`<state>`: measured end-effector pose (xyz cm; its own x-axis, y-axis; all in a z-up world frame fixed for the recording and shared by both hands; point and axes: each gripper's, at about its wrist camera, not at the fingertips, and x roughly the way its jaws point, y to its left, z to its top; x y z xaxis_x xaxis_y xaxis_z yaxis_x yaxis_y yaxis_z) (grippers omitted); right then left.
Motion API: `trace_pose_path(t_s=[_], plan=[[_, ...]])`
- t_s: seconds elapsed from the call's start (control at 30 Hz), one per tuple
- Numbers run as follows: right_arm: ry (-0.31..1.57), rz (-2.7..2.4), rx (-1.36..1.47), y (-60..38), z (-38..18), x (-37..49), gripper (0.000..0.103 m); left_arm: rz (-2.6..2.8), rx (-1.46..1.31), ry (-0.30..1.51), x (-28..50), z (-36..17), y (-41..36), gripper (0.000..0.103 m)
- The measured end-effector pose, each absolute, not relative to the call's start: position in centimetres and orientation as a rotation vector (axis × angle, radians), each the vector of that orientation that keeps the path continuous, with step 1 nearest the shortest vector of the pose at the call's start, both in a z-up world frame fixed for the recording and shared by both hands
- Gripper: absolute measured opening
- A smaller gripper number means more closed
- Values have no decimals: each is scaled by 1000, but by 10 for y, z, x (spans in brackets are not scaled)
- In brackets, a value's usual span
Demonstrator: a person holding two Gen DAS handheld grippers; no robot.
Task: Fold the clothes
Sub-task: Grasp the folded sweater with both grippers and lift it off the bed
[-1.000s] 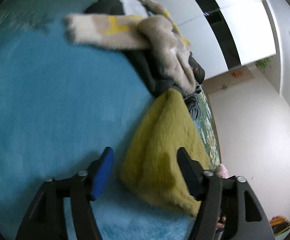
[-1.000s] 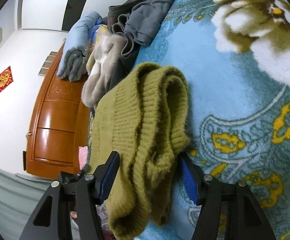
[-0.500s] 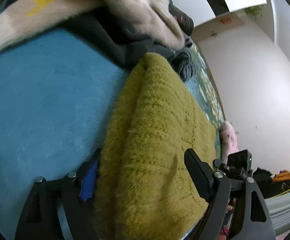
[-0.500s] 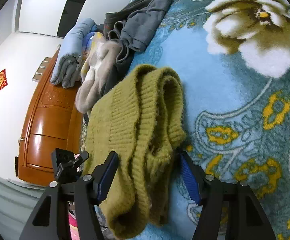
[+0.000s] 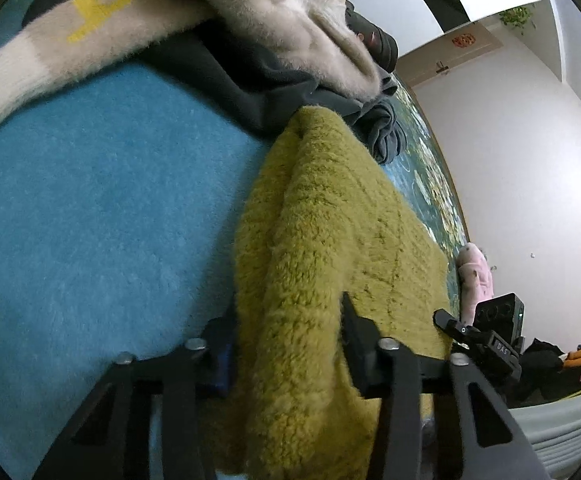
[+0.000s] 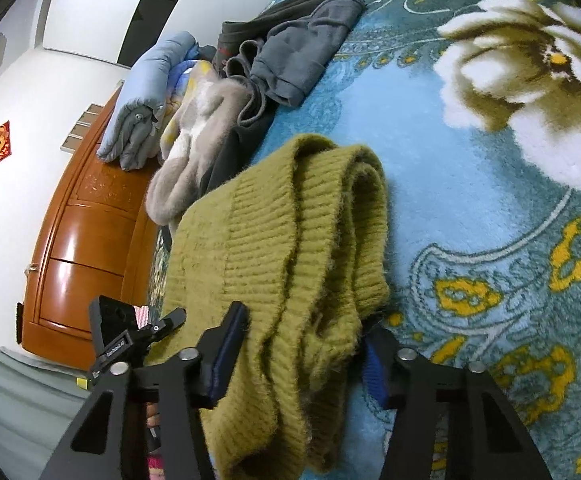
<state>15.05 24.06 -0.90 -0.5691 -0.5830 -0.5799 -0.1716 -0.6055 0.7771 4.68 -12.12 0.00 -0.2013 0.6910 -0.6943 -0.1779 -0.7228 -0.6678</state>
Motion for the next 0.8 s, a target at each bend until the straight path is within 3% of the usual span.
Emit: trace_pose_path(t_s=[0.17,0.8], plan=[[-1218,-2261,1249,241,2,152,35,2047,-1456,-567,56,21,-113,32],[-1092,-2291,1051,257,90,192,32,2111,-1244,-456,109,116,-90,31]])
